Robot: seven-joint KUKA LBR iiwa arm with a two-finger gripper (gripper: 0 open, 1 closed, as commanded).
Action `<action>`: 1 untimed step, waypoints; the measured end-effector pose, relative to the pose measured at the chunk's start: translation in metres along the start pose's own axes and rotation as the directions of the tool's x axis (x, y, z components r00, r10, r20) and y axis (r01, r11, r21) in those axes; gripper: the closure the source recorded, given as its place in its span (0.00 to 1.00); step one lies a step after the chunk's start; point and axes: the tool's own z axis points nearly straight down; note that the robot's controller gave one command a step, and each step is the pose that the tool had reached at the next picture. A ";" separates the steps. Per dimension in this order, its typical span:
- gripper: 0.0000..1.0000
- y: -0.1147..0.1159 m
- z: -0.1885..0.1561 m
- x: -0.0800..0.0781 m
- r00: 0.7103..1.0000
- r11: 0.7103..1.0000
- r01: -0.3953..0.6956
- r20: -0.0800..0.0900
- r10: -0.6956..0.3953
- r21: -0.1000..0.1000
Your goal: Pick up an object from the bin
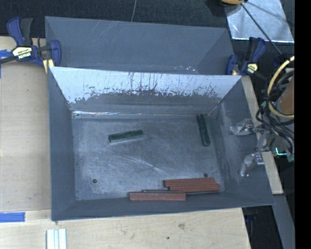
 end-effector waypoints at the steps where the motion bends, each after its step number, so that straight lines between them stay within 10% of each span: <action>1: 0.00 0.001 -0.004 -0.002 1.000 1.000 0.003 0.008 -0.003 0.002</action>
Offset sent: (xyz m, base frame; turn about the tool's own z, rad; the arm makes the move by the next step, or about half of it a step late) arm 0.0139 0.0529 -0.1100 -0.2133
